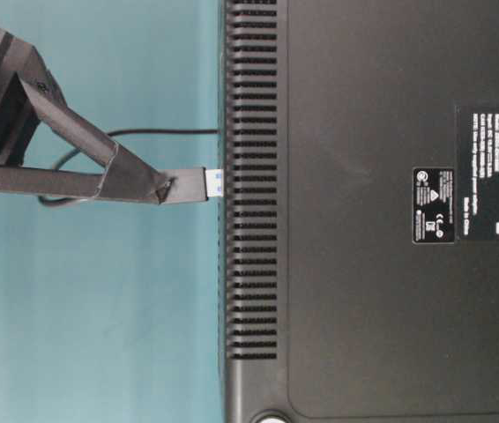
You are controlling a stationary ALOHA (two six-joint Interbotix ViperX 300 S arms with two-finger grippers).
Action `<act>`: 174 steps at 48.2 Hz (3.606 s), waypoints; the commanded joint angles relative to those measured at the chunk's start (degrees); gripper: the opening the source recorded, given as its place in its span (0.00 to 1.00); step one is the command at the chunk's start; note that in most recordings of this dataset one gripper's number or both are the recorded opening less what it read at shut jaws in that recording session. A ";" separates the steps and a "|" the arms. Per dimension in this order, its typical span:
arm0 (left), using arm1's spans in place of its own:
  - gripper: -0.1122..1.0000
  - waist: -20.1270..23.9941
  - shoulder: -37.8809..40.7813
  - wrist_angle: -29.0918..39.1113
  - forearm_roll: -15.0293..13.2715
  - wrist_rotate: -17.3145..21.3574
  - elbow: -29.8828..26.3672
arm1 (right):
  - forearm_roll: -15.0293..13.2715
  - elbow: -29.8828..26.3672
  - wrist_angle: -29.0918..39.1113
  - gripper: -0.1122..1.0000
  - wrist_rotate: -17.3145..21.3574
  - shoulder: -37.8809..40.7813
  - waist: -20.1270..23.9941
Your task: Insert the USB into the PC box with both arms.
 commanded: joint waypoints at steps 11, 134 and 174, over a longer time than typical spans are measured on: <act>0.10 0.00 0.62 -0.26 0.09 -0.09 -0.62 | 0.53 -1.49 0.97 0.12 0.44 -1.67 -0.18; 0.10 0.00 0.44 -0.26 0.18 -2.72 0.00 | 4.22 -1.49 4.39 0.09 0.79 0.44 1.05; 0.10 0.26 0.53 -0.26 0.09 -2.81 0.35 | 4.39 -2.02 4.57 0.09 3.43 0.53 1.93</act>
